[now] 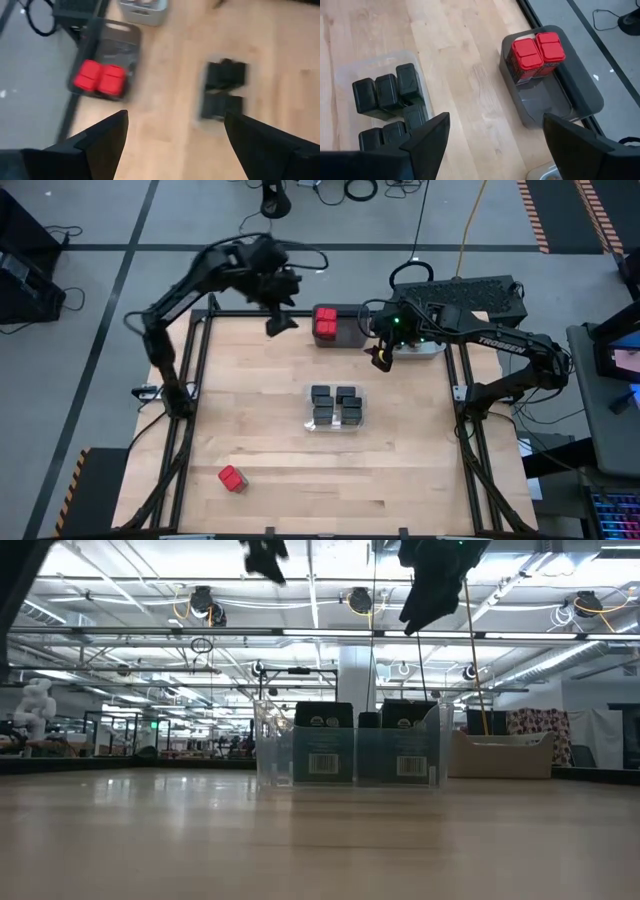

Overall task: Sort spices by type
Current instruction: Put the red seasoning can into the black bin

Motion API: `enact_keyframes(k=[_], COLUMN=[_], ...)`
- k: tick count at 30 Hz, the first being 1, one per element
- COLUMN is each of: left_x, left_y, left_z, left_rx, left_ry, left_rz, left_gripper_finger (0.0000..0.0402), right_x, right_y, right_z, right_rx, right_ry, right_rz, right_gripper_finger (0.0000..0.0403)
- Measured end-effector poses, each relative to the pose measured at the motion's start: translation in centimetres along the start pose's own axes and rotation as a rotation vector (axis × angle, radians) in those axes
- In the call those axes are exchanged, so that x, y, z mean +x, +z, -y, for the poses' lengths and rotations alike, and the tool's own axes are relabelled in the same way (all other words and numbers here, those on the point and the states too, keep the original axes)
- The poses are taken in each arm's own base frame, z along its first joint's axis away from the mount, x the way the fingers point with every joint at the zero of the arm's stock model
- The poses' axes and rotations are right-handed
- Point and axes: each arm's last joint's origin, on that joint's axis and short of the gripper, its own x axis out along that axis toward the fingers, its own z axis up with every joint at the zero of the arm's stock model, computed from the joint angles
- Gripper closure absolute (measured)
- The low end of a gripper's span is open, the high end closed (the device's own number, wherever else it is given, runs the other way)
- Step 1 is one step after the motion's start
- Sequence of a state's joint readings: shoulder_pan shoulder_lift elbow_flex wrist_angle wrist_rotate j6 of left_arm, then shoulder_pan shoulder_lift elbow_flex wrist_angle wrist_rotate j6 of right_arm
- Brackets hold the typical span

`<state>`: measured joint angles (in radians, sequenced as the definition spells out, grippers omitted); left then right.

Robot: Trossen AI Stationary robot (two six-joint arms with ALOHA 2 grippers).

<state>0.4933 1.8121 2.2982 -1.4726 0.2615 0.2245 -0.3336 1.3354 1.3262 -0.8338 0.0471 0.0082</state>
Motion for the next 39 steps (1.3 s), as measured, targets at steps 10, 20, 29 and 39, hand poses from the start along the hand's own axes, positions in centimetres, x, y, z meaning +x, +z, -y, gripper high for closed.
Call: enact_keyframes(k=[10,20,29,39], left_x=[-1.8,1.4,1.7,2.4], left_y=[-1.8,-5.0,-10.8,-17.1], left_z=[10.8,19.5,23.9,23.0], left_rx=[-0.051,0.15,0.33,0.426], left_ry=[-0.147,-0.257,-0.256,-0.233], left_rz=[-0.096,-0.308,-0.461,-0.527], left_gripper_finger=[0.0068,0.0068,0.0068,0.0068], right_x=[0.0,-0.1,-0.4,-0.9], right_y=[0.3,0.4,0.5,1.0], right_z=[-0.3,-1.5,-4.2,-6.2], right_rx=[-0.061,-0.026,0.066,0.172], right_ry=[0.031,0.111,0.151,0.133], right_rz=[0.029,0.042,0.064,0.152], right_gripper_finger=[0.0101,0.0101,0.0101,0.0101])
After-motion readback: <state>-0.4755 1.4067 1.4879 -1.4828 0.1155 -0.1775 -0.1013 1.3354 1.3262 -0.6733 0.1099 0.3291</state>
